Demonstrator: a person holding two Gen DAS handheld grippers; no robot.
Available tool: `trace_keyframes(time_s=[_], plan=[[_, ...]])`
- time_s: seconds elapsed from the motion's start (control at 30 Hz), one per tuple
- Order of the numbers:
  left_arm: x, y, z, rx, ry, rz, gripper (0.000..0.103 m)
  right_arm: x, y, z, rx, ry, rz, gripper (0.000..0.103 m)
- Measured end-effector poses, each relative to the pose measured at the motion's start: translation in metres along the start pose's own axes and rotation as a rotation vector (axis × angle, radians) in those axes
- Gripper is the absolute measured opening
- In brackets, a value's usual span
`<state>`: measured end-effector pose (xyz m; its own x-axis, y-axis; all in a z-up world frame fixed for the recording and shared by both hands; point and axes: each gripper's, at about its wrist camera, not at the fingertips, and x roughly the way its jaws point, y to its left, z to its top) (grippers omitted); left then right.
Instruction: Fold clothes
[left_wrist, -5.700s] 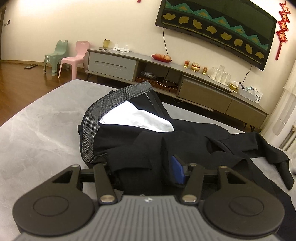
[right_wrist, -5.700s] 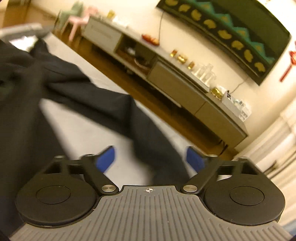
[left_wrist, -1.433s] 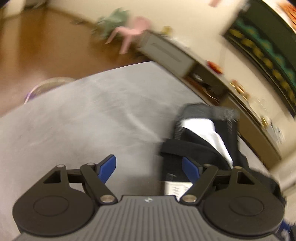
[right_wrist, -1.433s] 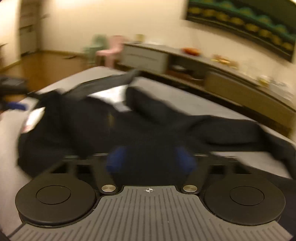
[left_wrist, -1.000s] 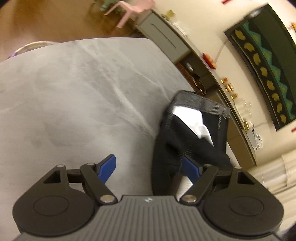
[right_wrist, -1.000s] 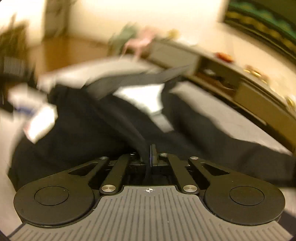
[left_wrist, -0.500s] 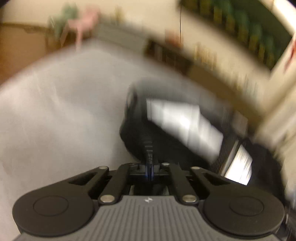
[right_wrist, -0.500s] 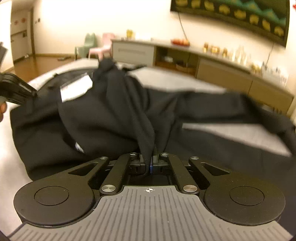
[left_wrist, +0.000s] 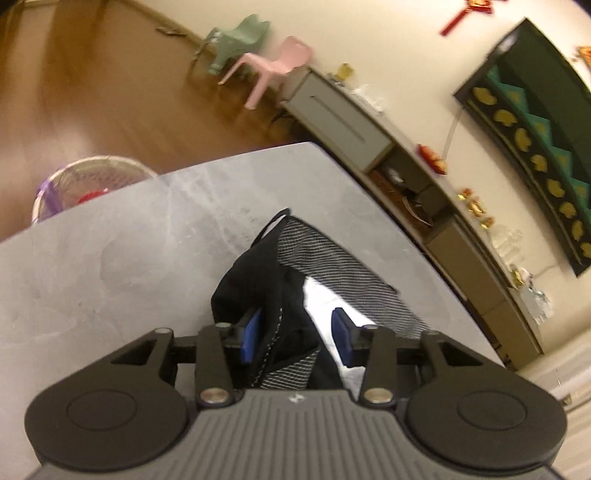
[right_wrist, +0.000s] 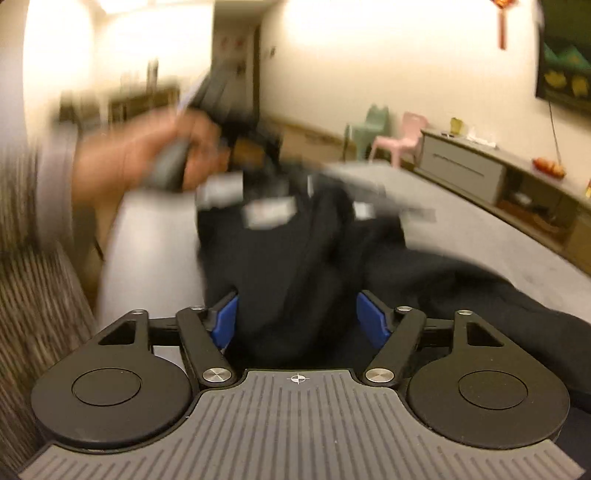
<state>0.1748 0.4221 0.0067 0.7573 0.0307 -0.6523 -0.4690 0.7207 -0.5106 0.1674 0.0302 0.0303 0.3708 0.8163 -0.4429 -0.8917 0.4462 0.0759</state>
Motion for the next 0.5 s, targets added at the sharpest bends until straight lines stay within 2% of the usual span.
trace_keyframes(time_s=[0.07,0.13,0.3,0.33,0.37,0.4,0.43,0.47,0.5], plan=[[-0.001,-0.006,-0.003,0.035,0.002,-0.012,0.048,0.004,-0.024,0.031,0.096,-0.079,-0.002,0.091],[-0.002,-0.011,-0.006,0.071,0.004,-0.023,0.051,0.027,-0.05,0.061,0.178,-0.089,-0.077,0.096],[-0.005,-0.025,-0.015,0.159,0.009,-0.052,0.051,0.162,-0.132,0.088,0.432,0.179,-0.185,0.095],[-0.006,-0.028,-0.016,0.176,0.01,-0.058,0.051,0.186,-0.145,0.086,0.501,0.229,-0.166,0.091],[-0.007,-0.031,-0.018,0.194,0.011,-0.064,0.051,0.206,-0.155,0.083,0.552,0.274,-0.134,0.083],[-0.007,-0.033,-0.019,0.212,0.012,-0.07,0.051,0.225,-0.164,0.079,0.598,0.319,-0.102,0.069],[-0.009,-0.032,-0.018,0.21,0.004,-0.068,0.05,0.244,-0.173,0.075,0.643,0.364,-0.069,0.016],[-0.011,-0.028,-0.017,0.203,-0.008,-0.064,0.05,0.252,-0.179,0.082,0.635,0.365,-0.089,0.0],[-0.013,-0.025,-0.015,0.195,-0.019,-0.06,0.05,0.256,-0.184,0.092,0.613,0.354,-0.122,0.0]])
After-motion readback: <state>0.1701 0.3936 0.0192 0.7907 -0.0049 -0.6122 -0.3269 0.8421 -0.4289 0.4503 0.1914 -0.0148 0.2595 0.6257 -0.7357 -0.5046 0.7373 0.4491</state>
